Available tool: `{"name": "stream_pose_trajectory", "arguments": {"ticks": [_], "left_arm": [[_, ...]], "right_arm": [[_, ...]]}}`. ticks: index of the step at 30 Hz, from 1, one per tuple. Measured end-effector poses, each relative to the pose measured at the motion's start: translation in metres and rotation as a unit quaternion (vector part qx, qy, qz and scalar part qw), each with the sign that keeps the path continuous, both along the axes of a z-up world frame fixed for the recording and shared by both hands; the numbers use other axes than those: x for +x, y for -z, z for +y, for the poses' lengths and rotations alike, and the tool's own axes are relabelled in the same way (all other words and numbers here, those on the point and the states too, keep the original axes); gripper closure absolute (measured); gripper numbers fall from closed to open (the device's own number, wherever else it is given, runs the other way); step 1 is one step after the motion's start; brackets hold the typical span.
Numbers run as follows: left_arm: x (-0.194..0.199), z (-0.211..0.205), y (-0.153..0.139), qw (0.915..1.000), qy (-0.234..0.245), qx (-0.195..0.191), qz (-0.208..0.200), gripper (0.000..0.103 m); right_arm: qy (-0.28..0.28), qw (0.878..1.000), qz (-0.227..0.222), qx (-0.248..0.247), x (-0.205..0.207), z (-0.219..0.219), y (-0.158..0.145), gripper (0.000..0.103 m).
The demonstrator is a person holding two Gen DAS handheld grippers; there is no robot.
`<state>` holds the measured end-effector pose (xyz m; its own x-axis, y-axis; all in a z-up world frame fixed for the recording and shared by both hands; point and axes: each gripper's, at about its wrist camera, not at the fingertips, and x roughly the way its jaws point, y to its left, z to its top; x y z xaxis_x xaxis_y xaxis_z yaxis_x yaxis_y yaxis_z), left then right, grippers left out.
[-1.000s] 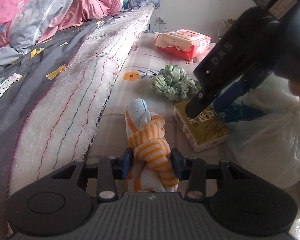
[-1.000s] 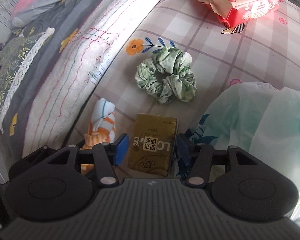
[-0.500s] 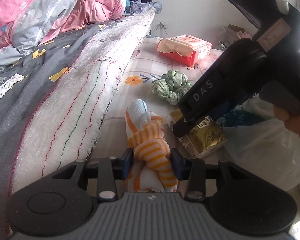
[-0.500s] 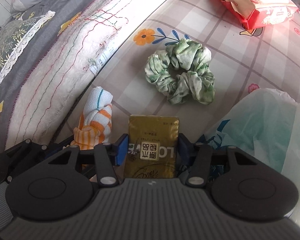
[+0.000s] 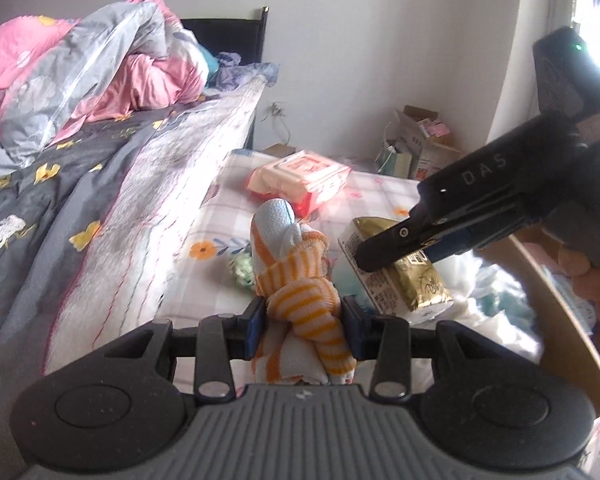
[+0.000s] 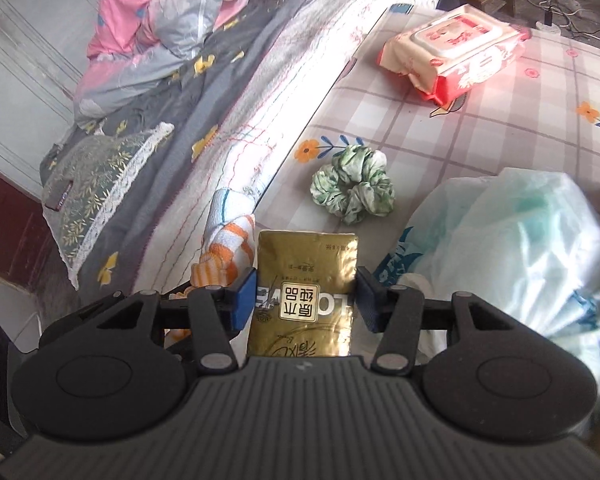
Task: Organize soft objects
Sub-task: 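Carry the gold pack and the striped sock over the box with both grippers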
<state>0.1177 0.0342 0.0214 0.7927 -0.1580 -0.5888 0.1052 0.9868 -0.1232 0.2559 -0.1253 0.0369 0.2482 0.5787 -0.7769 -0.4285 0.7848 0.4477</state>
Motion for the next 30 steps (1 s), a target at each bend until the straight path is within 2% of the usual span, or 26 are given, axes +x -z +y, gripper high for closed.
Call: {"name": "stream_pose_trajectory", "arguments": {"ticks": [6, 9, 12, 17, 21, 30], "left_arm": [[-0.002, -0.048, -0.026, 0.9969, 0.071, -0.014, -0.031, 0.061], [0.0, -0.076, -0.03, 0.994, 0.103, -0.014, -0.036, 0.061], [-0.001, -0.102, -0.031, 0.9908, 0.129, -0.014, -0.038, 0.061], [0.0, -0.135, -0.028, 0.9863, 0.161, -0.009, -0.037, 0.061], [0.0, -0.151, -0.027, 0.984, 0.175, 0.002, -0.036, 0.061], [0.002, -0.171, -0.022, 0.983, 0.181, 0.015, -0.024, 0.061]], "right_arm": [[0.072, 0.996, -0.049, 0.017, -0.041, -0.101, -0.05, 0.053], [0.117, 0.991, -0.068, 0.009, -0.06, -0.155, -0.063, 0.052], [0.16, 0.984, -0.073, -0.003, -0.077, -0.206, -0.064, 0.052], [0.214, 0.975, -0.051, -0.034, -0.098, -0.278, -0.036, 0.052], [0.225, 0.972, -0.015, -0.066, -0.105, -0.309, -0.001, 0.052], [0.175, 0.973, 0.061, -0.14, -0.087, -0.308, 0.072, 0.051]]}}
